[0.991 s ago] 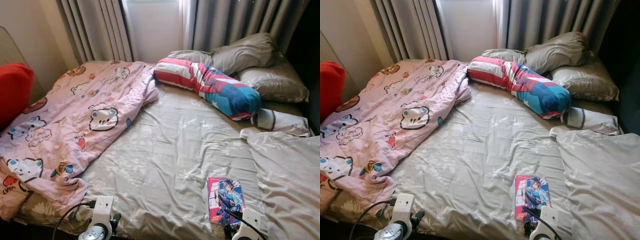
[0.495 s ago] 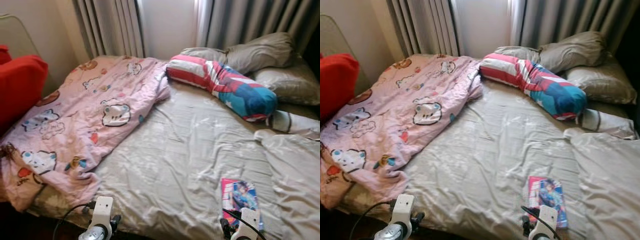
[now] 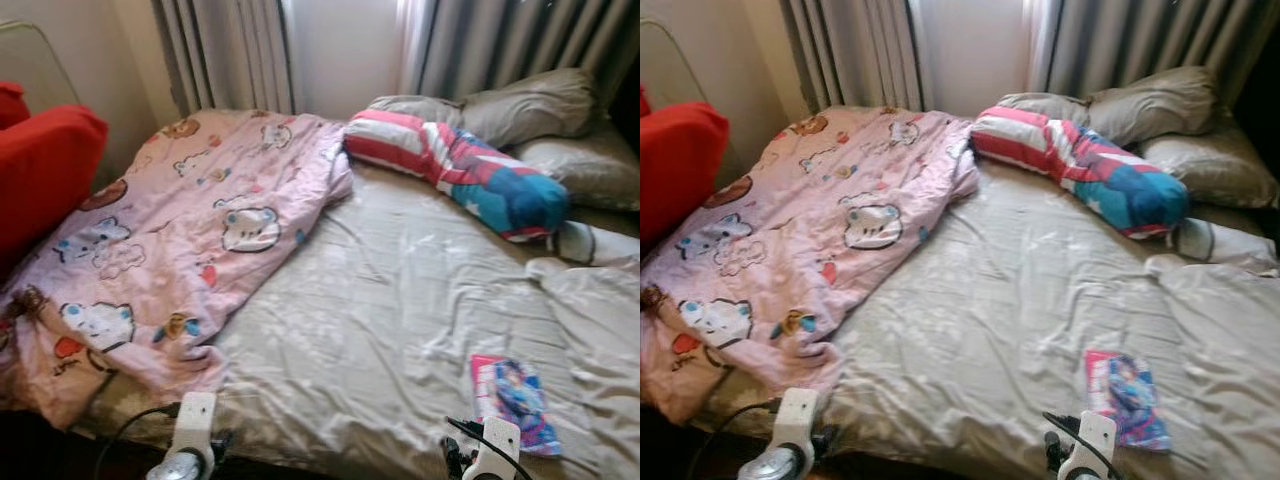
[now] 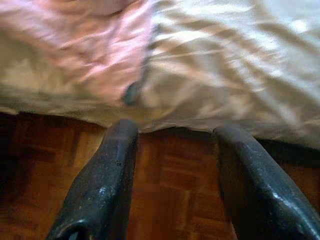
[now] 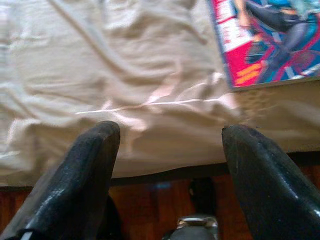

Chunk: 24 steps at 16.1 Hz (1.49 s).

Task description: Clean up the room

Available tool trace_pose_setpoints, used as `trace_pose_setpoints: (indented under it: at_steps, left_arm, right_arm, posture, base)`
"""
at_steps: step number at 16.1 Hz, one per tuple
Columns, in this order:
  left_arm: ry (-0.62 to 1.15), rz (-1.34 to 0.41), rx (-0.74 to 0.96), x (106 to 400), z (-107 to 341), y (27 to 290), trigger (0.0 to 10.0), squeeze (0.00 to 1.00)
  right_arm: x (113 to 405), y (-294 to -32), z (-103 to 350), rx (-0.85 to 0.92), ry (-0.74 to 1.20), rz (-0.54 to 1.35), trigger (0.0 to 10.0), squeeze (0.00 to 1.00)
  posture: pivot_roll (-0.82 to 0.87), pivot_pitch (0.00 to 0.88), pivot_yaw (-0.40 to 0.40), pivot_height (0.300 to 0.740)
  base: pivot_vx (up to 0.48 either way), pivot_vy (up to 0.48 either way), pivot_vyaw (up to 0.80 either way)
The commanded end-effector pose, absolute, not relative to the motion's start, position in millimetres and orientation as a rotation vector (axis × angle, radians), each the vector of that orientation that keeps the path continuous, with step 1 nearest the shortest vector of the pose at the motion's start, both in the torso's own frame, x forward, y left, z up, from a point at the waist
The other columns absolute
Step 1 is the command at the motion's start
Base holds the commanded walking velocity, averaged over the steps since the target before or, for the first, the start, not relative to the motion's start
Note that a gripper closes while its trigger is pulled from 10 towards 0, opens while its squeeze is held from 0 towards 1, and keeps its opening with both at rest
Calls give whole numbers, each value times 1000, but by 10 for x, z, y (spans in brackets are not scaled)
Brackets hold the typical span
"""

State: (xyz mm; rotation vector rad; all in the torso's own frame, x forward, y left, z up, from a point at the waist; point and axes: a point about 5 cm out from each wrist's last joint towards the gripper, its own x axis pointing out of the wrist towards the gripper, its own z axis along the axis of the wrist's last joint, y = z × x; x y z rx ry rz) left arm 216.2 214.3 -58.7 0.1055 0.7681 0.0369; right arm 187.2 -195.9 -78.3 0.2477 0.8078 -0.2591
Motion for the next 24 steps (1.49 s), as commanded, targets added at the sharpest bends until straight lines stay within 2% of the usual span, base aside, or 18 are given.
trace_pose_setpoints:
  at_steps: [1, 16, 24]
  left_arm:
    - [792, 37, 100, 2112, -618, 2152, 10000, 0]
    - [801, 14, 117, 2098, -635, 2116, 10000, 0]
    - [777, 7, 123, 2162, -593, 2121, 10000, 0]
  right_arm:
    - [1853, -1964, -793, 243, 816, -263, 10000, 0]
    - [1832, -1920, -809, 239, 825, -248, 10000, 0]
    - [1845, -1944, -798, 237, 814, -271, 10000, 0]
  posture:
    - [-2, 39, 38, 740]
    - [-4, 0, 52, 740]
    - [-3, 19, 56, 740]
  base:
    - [0, 480, 0]
    - [0, 472, 0]
    - [0, 480, 0]
